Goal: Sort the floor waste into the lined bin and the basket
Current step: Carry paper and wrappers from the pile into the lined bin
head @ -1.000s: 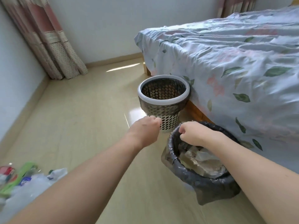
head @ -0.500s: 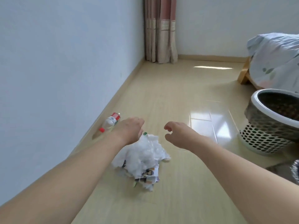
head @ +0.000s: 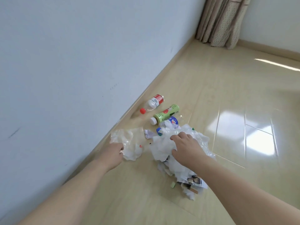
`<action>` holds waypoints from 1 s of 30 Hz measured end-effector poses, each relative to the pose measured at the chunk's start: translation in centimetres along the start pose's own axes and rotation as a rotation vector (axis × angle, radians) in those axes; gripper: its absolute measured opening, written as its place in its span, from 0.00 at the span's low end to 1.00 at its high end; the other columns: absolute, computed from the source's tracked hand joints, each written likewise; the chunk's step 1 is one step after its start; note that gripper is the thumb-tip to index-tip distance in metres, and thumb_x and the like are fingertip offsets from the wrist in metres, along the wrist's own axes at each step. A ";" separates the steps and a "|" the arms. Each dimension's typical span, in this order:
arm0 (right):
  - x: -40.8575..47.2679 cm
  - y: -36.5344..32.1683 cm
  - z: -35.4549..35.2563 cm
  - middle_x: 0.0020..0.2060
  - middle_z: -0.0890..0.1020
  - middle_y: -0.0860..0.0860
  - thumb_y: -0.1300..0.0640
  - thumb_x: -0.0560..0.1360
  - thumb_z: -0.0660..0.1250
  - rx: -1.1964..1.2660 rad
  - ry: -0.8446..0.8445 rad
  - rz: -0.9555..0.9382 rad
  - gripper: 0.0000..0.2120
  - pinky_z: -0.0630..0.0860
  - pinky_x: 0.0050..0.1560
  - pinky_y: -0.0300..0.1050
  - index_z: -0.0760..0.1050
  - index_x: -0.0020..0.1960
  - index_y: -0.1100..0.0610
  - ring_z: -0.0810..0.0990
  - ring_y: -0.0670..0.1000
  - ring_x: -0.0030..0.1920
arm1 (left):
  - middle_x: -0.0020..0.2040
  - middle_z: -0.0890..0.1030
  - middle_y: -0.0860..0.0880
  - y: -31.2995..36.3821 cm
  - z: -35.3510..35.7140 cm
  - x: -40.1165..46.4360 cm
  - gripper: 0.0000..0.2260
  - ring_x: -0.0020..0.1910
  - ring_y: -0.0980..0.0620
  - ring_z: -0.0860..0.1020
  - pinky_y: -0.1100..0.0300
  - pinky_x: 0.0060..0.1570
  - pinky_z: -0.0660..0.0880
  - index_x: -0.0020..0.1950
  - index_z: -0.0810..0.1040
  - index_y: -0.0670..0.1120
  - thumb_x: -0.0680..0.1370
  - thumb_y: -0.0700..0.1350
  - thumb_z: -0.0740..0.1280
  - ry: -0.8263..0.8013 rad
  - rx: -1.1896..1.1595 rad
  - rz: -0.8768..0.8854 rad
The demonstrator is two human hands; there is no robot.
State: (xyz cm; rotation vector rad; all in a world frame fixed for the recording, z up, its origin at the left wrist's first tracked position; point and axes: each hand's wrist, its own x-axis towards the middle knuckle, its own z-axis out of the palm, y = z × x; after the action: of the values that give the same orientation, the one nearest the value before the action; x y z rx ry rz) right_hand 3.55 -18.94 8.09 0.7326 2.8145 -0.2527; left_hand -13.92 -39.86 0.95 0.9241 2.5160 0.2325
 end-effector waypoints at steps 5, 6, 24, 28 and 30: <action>2.3 -1.6 2.4 0.64 0.65 0.51 0.53 0.77 0.59 -0.157 0.036 -0.099 0.24 0.61 0.64 0.47 0.61 0.71 0.52 0.64 0.55 0.63 | 0.58 0.75 0.51 1.6 2.5 1.8 0.14 0.57 0.50 0.73 0.57 0.48 0.70 0.64 0.72 0.49 0.80 0.46 0.56 0.032 0.025 0.136; 2.7 -1.8 2.8 0.65 0.63 0.51 0.52 0.77 0.59 -0.178 0.023 -0.106 0.25 0.60 0.65 0.47 0.59 0.72 0.52 0.63 0.55 0.64 | 0.59 0.75 0.50 2.2 2.9 2.4 0.14 0.58 0.49 0.73 0.57 0.50 0.70 0.65 0.72 0.49 0.80 0.47 0.56 0.039 0.030 0.158; 5.4 -0.5 2.7 0.50 0.75 0.49 0.53 0.81 0.54 -0.141 0.114 -0.175 0.11 0.65 0.55 0.45 0.73 0.53 0.54 0.74 0.54 0.52 | 0.46 0.70 0.50 3.2 5.3 6.5 0.08 0.43 0.48 0.73 0.59 0.41 0.69 0.38 0.71 0.49 0.78 0.45 0.61 -0.091 -0.286 -0.041; 4.7 -0.1 0.9 0.45 0.76 0.50 0.54 0.81 0.55 -0.058 0.190 -0.124 0.10 0.67 0.52 0.47 0.73 0.49 0.56 0.74 0.55 0.47 | 0.34 0.70 0.51 2.7 4.2 5.7 0.12 0.34 0.51 0.68 0.61 0.30 0.62 0.34 0.69 0.46 0.77 0.44 0.63 -0.103 -0.437 -0.060; 4.1 0.1 -0.7 0.42 0.76 0.50 0.56 0.81 0.55 0.033 0.257 -0.080 0.10 0.68 0.48 0.48 0.72 0.48 0.58 0.74 0.56 0.43 | 0.30 0.66 0.51 2.8 3.4 5.0 0.15 0.30 0.51 0.64 0.60 0.30 0.60 0.32 0.65 0.46 0.77 0.44 0.65 -0.082 -0.556 -0.087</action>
State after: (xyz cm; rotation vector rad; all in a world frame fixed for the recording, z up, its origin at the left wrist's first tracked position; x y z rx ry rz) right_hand 0.02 -16.88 7.70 0.7058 3.0942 -0.2340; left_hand -14.14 -34.49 -2.95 0.5821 2.2232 0.7982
